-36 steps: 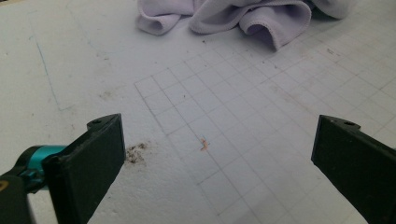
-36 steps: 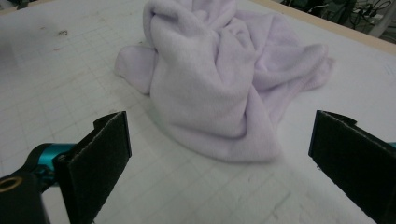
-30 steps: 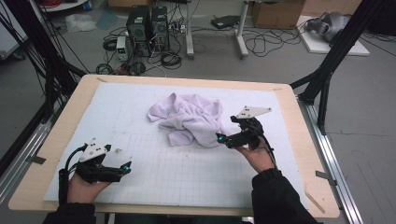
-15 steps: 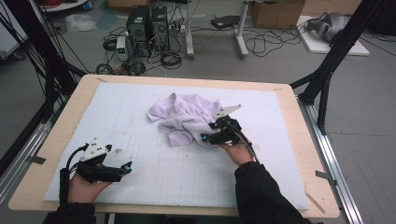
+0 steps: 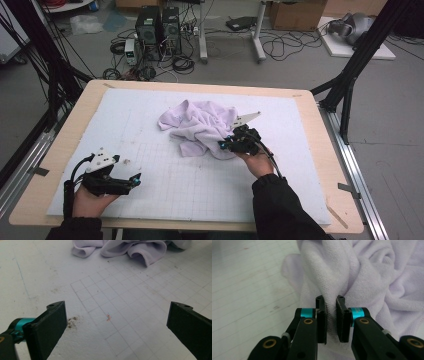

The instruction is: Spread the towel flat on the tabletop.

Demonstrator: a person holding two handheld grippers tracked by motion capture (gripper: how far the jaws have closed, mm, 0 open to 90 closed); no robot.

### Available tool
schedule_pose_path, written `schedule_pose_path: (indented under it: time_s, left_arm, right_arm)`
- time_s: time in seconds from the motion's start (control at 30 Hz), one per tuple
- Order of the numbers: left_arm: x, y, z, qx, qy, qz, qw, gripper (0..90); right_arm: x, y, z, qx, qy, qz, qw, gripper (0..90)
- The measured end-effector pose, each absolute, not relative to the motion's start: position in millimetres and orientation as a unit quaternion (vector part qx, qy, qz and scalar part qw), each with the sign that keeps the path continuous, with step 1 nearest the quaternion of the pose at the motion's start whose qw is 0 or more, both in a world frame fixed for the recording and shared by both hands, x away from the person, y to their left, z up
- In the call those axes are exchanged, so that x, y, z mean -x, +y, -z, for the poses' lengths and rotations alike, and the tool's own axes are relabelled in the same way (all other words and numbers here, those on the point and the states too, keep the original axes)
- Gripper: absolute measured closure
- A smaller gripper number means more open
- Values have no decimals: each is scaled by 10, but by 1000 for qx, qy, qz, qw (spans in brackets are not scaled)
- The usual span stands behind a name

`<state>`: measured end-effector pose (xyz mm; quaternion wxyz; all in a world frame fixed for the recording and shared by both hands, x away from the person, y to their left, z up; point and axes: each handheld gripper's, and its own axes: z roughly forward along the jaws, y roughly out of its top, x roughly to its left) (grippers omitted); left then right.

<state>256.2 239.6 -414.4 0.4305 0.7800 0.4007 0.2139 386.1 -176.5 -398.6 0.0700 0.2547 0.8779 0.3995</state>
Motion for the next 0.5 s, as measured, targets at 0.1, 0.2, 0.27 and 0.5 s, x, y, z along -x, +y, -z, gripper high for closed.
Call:
schedule_pose_path:
  time_s: [0.1, 0.2, 0.27, 0.5]
  left_arm:
    - [-2560, 2401, 4142, -781, 399, -214, 429, 34]
    - [-2555, 2391, 4140, -780, 400, -214, 431, 34]
    - [-2552, 2391, 4138, -780, 399, -213, 432, 34]
    - [-2543, 2368, 4129, -783, 394, -213, 432, 45]
  right_arm:
    - [-3740, -1781, 3896, -235, 879, -408, 75, 827]
    - [-3586, -1815, 3823, -218, 881, -414, 69, 828]
    - [-3452, -1850, 3780, -201, 885, -415, 68, 829]
    - [-3014, -2054, 3692, -172, 878, -444, 49, 829]
